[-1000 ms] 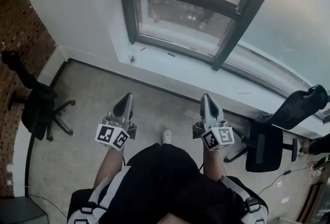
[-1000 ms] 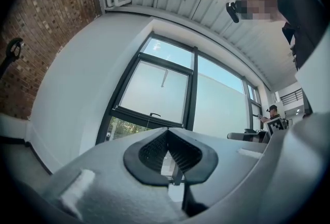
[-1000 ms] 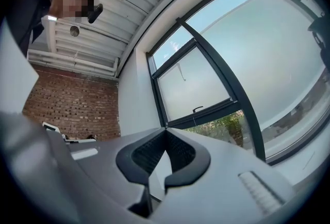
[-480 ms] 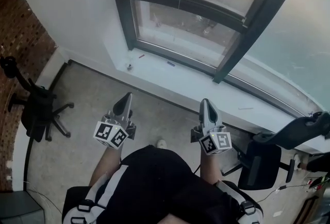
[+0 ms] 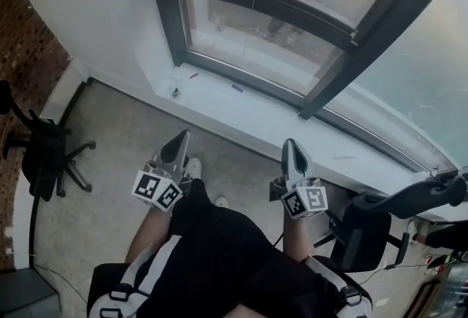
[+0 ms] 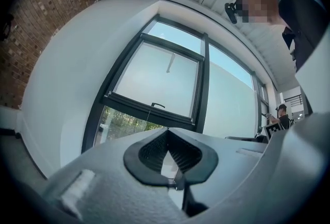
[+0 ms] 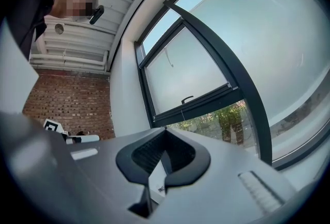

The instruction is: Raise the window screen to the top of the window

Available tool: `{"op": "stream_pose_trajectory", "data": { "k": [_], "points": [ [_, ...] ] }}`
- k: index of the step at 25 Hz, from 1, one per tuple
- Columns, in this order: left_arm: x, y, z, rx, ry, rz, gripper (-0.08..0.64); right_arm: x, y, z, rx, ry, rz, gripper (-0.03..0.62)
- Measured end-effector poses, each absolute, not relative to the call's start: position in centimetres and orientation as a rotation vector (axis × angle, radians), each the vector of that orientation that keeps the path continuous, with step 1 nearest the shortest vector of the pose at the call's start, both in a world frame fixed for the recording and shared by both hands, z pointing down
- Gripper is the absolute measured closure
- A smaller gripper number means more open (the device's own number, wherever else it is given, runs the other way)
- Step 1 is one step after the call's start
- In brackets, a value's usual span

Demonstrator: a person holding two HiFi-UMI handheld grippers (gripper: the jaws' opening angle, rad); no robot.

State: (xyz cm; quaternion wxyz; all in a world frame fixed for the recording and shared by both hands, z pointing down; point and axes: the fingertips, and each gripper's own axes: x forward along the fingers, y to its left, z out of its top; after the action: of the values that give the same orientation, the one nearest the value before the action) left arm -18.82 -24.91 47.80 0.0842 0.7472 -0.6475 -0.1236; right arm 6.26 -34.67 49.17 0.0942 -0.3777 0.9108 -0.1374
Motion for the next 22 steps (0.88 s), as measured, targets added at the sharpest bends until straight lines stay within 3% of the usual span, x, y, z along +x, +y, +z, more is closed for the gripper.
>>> {"op": "stream_pose_trajectory", "data": {
  "k": [22],
  "points": [
    [-31.0, -45.8, 46.2, 2.44, -1.704, -0.467, 0.558, -3.9, -50.7, 47.6, -1.357, 2.602, -0.247, 0.588]
  ]
}}
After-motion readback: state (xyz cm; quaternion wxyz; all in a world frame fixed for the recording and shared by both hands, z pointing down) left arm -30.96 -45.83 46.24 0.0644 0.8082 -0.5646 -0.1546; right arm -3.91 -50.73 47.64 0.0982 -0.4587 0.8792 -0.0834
